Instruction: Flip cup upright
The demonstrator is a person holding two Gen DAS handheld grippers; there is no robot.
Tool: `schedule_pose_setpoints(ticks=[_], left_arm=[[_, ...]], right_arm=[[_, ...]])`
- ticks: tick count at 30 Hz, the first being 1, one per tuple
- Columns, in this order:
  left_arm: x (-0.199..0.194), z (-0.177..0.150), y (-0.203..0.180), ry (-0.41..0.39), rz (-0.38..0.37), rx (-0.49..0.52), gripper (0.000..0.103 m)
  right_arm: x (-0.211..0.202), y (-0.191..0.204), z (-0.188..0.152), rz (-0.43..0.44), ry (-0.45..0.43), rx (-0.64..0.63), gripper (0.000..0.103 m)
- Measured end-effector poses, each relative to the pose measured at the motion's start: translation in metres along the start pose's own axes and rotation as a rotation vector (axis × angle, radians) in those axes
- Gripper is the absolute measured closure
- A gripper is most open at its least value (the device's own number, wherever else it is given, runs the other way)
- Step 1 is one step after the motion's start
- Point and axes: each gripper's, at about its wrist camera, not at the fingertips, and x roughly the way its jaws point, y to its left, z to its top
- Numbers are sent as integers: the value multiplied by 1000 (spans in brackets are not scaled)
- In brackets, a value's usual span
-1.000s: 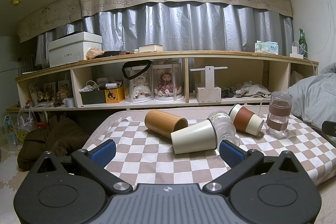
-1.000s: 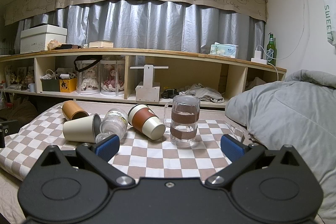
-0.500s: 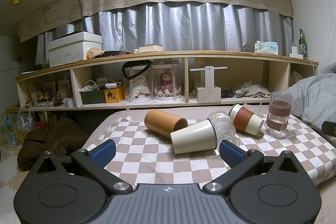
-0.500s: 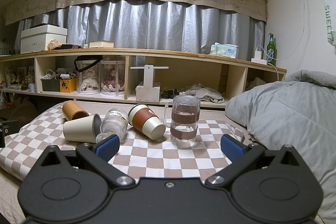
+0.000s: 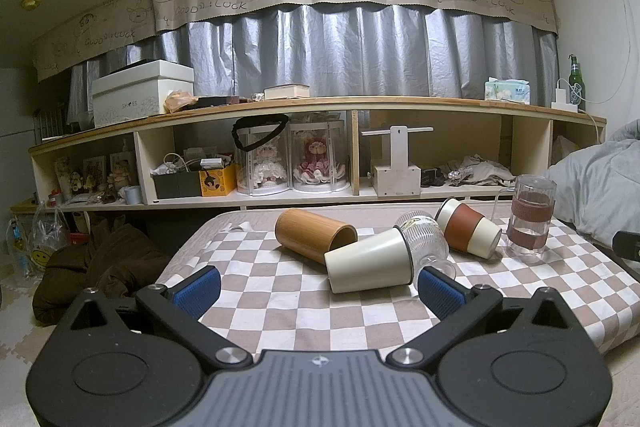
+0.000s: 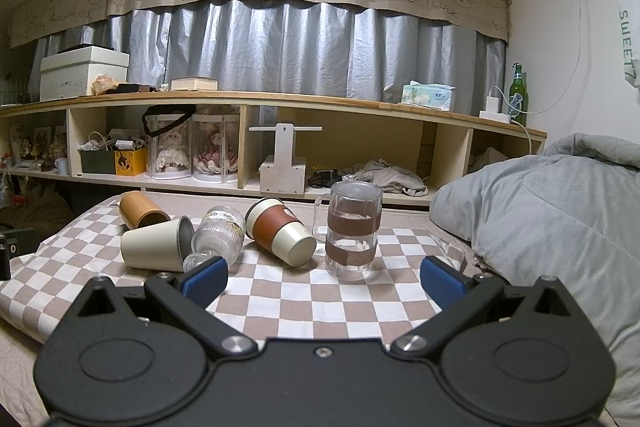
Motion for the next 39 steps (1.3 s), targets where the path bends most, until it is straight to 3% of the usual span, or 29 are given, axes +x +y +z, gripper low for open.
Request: schedule_pose_setpoints(ticks=[11,18,30,39], left_arm=[[3,-6,-14,10,-16,-7,0],[3,-4,-9,29,-25,-11,0],[11,-6,-10,67,-56,4,0],[20,-8,-13,95,-78,17,0]], right_arm=[[3,-3,12,19,1,28,0],[29,-8,35,5,-24,-34,0],[134,-25,72,12,74,-40,0],[224,-42,99,-27,246,5,0]])
